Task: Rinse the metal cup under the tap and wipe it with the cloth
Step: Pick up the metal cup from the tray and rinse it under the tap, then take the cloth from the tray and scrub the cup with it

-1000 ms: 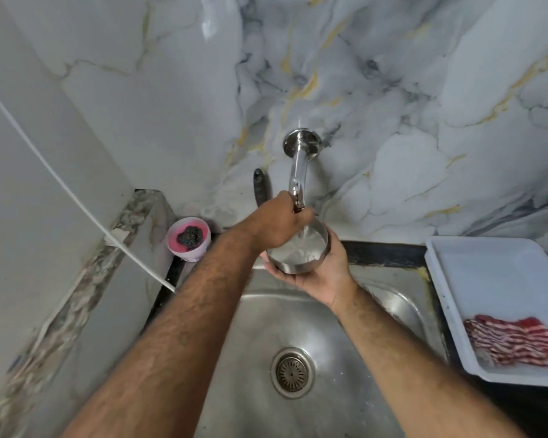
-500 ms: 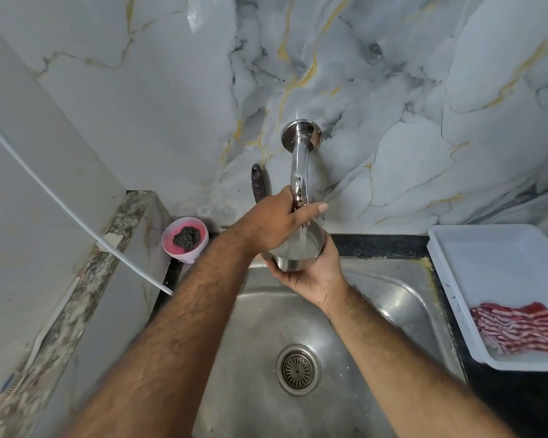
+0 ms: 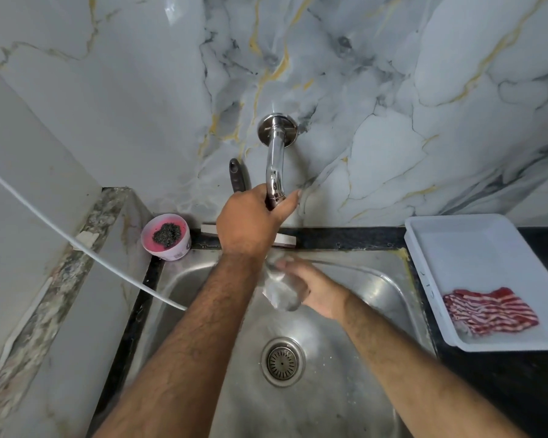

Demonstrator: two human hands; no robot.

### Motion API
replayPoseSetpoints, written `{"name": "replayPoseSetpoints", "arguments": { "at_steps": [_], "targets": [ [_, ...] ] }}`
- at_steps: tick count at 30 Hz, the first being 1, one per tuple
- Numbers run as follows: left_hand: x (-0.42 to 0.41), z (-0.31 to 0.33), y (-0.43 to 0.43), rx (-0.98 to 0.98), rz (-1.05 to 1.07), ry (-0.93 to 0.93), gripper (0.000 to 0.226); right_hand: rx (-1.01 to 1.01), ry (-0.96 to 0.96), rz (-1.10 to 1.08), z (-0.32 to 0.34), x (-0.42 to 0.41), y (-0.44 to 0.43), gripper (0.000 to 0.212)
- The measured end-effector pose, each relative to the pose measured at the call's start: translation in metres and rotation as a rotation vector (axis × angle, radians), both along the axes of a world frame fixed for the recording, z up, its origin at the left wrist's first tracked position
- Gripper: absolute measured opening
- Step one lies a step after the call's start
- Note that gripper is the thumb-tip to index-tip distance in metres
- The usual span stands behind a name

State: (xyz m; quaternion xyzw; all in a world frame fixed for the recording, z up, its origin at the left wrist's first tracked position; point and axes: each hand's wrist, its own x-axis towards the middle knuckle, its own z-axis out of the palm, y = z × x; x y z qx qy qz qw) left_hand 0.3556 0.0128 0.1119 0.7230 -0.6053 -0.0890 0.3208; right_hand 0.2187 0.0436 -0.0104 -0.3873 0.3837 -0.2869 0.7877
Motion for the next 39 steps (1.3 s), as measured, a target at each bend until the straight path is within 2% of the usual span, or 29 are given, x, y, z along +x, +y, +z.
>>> {"name": "replayPoseSetpoints", "arguments": {
  "at_steps": [2,5,7,10,12,13,16,19,21,23,26,30,32,34,37,39],
  "targets": [
    [-0.002,-0.001,0.0,-0.008,0.018,0.004,0.056,-0.229,0.382,0.106,-0.011,-0.005,0.009,0.065],
    [-0.005,-0.004,0.001,-0.02,0.053,0.011,0.057,-0.681,0.918,0.401,-0.041,-0.012,0.016,0.088],
    [-0.007,-0.005,0.0,-0.028,0.07,0.001,0.058,-0.883,1.133,0.538,-0.055,-0.015,0.022,0.092],
    [-0.009,-0.008,-0.001,-0.051,0.087,-0.02,0.058,-0.95,1.259,0.563,-0.065,-0.022,0.024,0.092],
    [-0.01,-0.01,-0.001,-0.06,0.102,-0.041,0.059,-0.85,1.174,0.476,-0.062,-0.028,0.025,0.091],
    [-0.01,-0.011,0.0,-0.063,0.114,-0.041,0.061,-0.722,1.052,0.388,-0.057,-0.034,0.027,0.088],
    [-0.014,-0.027,0.011,-0.057,0.111,0.064,0.067,-0.139,0.476,0.038,-0.027,-0.06,0.032,0.066],
    [-0.026,-0.064,0.044,-0.064,-0.073,0.144,0.065,0.362,-0.129,-0.229,-0.009,-0.104,0.026,0.052],
    [-0.047,-0.087,0.067,-0.035,-0.259,0.117,0.062,0.509,-0.386,-0.365,0.0,-0.142,0.022,0.066],
    [-0.079,-0.104,0.082,0.037,-0.39,0.058,0.055,0.504,-0.566,-0.413,0.016,-0.18,0.018,0.081],
    [-0.158,-0.116,0.088,0.051,-0.607,-0.042,0.04,0.43,-0.698,-0.44,0.035,-0.248,0.01,0.094],
    [-0.279,-0.113,0.079,0.09,-0.912,-0.084,0.025,0.364,-0.768,-0.497,0.048,-0.327,0.004,0.095],
    [-0.329,-0.113,0.069,0.163,-1.001,-0.097,0.033,0.336,-0.729,-0.53,0.047,-0.355,0.005,0.092],
    [-0.367,-0.119,0.058,0.268,-1.006,-0.208,0.042,0.335,-0.715,-0.547,0.044,-0.376,0.006,0.094],
    [-0.391,-0.135,0.05,0.375,-0.963,-0.557,0.051,0.347,-0.714,-0.55,0.04,-0.396,0.006,0.098],
    [-0.395,-0.143,0.048,0.414,-0.934,-0.592,0.051,0.347,-0.717,-0.547,0.036,-0.407,0.004,0.098]
  ]
}}
